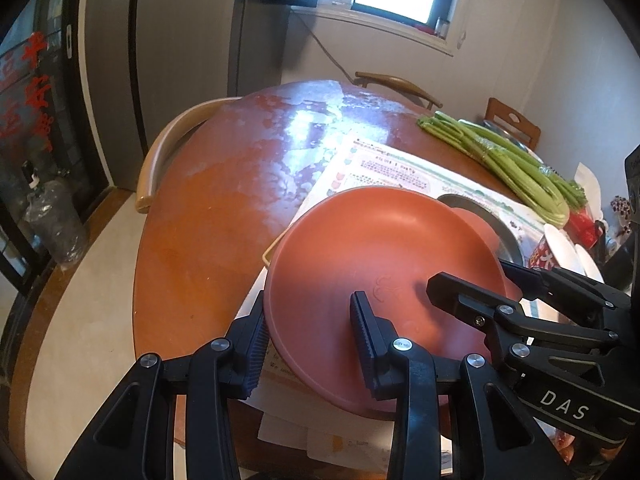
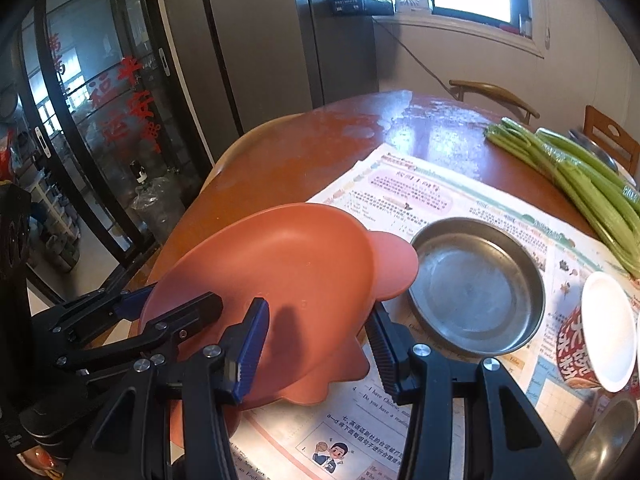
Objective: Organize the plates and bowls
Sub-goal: 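Lift the terracotta plate with the left tool over the cream shell plate, then lower the terracotta plate onto the cream plate and open the left tool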
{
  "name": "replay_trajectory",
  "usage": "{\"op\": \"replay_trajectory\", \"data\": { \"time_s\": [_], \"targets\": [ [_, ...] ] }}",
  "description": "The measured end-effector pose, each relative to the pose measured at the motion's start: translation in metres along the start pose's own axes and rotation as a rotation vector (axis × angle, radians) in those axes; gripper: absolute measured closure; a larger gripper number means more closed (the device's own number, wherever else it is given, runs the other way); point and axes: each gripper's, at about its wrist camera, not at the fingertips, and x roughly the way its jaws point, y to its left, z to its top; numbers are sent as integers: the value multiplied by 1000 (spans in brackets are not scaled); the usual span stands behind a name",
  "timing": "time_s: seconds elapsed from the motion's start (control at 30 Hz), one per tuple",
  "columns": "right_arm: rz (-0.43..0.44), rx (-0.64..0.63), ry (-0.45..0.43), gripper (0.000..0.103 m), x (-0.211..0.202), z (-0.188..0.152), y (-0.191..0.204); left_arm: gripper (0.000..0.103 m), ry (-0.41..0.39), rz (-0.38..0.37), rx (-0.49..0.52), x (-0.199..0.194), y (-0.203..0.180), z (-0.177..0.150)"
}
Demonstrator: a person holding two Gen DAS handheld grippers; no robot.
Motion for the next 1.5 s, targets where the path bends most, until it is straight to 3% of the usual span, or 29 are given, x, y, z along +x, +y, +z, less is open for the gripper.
{"op": "replay_trajectory", "data": {
  "time_s": [0.7, 0.8, 1.03, 1.3, 1.5],
  "targets": [
    [-28, 0, 44, 53, 27, -2, -1, 64, 50, 16, 0, 21, 6, -5],
    [-36, 0, 43, 53, 27, -3, -1, 59, 50, 42, -12, 21, 9, -5],
    [2, 72, 58, 53, 21, -10, -15, 58, 61, 46, -23, 29, 15, 0],
    [42, 81, 91, 52, 23, -19, -14, 58, 75, 11, -24, 41, 17, 8],
    [18, 64, 94, 52, 24, -21, -6, 58, 92, -19, 28, 50, 10, 17]
  ]
}}
